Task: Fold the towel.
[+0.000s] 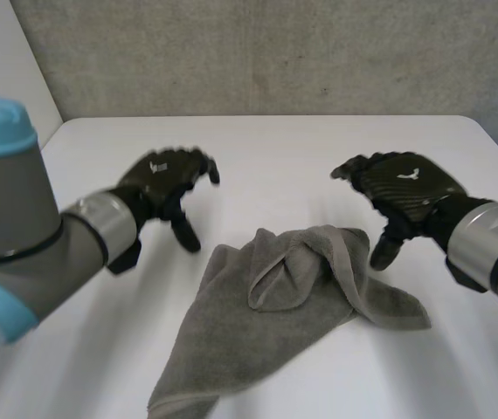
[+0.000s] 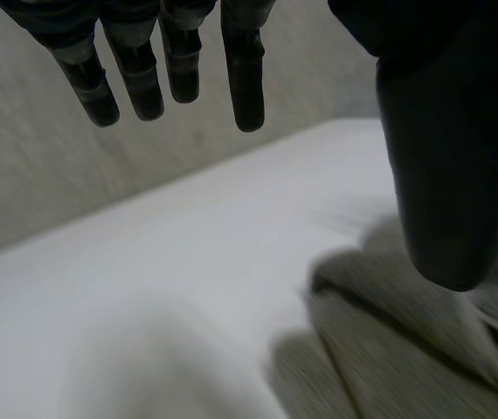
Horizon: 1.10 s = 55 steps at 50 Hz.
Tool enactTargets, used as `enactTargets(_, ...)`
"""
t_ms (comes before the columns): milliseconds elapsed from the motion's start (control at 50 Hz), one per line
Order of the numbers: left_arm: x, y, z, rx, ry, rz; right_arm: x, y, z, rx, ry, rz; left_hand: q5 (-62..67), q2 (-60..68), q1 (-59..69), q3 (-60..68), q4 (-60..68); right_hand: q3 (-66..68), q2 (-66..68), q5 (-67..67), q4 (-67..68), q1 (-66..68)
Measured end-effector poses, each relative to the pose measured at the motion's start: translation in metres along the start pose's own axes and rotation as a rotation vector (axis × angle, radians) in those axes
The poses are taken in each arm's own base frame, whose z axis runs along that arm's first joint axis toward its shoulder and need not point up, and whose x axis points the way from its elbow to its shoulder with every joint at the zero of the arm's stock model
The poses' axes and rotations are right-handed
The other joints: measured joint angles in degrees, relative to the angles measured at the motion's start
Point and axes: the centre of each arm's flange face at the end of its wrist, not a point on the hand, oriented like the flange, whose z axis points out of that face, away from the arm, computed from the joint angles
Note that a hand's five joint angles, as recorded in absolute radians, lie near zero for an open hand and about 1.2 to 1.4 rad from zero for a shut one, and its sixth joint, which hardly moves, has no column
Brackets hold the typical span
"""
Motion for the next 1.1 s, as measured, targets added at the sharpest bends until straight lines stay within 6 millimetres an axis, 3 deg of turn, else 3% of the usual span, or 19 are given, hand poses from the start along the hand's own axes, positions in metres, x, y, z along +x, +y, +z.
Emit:
enactTargets(100, 0.007, 0.024, -0.013, -0.072, 0.037, -0.021, -0.018, 0.006, 0.005, -0.02, -0.057, -0.01, 0.0, -0.02, 0.0, 0.0, 0.0, 0.0, 0.0, 0.0, 0.0, 0.0)
enactTargets(280, 0.021, 0.067, -0.032, -0.197, 0.067, -0.049, -0.053, 0.035, 0.033, -0.075, -0.149, -0.072, 0.0, -0.06, 0.0, 0.0, 0.0, 0.52, 0.59, 0.63, 0.44, 0.64)
enactTargets(440, 0.032, 0.087, -0.042, -0.238, 0.093, -0.046, -0.052, 0.055, 0.059, -0.093, -0.091, -0.207, 0.0, -0.06, 0.0, 0.0, 0.0, 32.37, 33.12, 32.97, 31.71, 32.72)
enactTargets(500, 0.038, 0.092, -0.046, -0.246, 0.107, -0.041, -0.046, 0.054, 0.063, -0.083, -0.058, -0.231, 0.0, -0.06, 0.0, 0.0, 0.0, 50.46, 53.24, 52.36, 50.89, 53.4)
enactTargets(580, 0.046, 0.099, -0.05, -0.257, 0.13, -0.034, -0.037, 0.047, 0.068, -0.05, -0.013, -0.24, 0.0, -0.06, 0.0, 0.0, 0.0, 59.59, 61.05, 62.4, 61.23, 62.73)
enactTargets(680, 0.054, 0.106, -0.053, -0.264, 0.154, -0.023, -0.001, 0.034, 0.082, 0.005, 0.133, -0.207, 0.04, -0.05, 0.0, 0.0, 0.0, 58.64, 59.89, 61.18, 59.78, 61.03)
enactTargets(720, 0.055, 0.109, -0.053, -0.267, 0.157, -0.02, 0.017, 0.034, 0.09, 0.008, 0.206, -0.186, 0.07, -0.05, 0.0, 0.0, 0.0, 53.71, 53.23, 53.69, 52.56, 52.66)
enactTargets(780, 0.056, 0.112, -0.051, -0.27, 0.156, -0.018, 0.044, 0.041, 0.101, -0.021, 0.311, -0.157, 0.07, -0.05, 0.0, 0.0, 0.0, 31.95, 31.62, 31.55, 31.37, 31.93)
enactTargets(840, 0.056, 0.113, -0.05, -0.269, 0.151, -0.016, 0.053, 0.05, 0.104, -0.073, 0.353, -0.139, 0.07, -0.05, 0.0, 0.0, 0.0, 8.26, 7.37, 6.83, 7.89, 8.84)
enactTargets(900, 0.055, 0.112, -0.049, -0.264, 0.147, -0.014, 0.052, 0.06, 0.099, -0.135, 0.357, -0.121, 0.07, -0.05, 0.0, 0.0, 0.0, -0.01, -0.19, -0.08, -0.07, 0.22)
enactTargets(980, 0.056, 0.11, -0.048, -0.259, 0.147, -0.011, 0.043, 0.061, 0.083, -0.169, 0.327, -0.107, 2.51, 1.82, 1.61, 1.64, 1.56, -0.05, -0.19, -0.08, -0.16, 0.06)
enactTargets(1100, 0.057, 0.111, -0.048, -0.263, 0.15, -0.009, 0.02, 0.055, 0.048, -0.149, 0.212, -0.097, 22.57, 22.88, 21.96, 22.24, 21.61, -0.05, -0.19, -0.08, -0.16, 0.05)
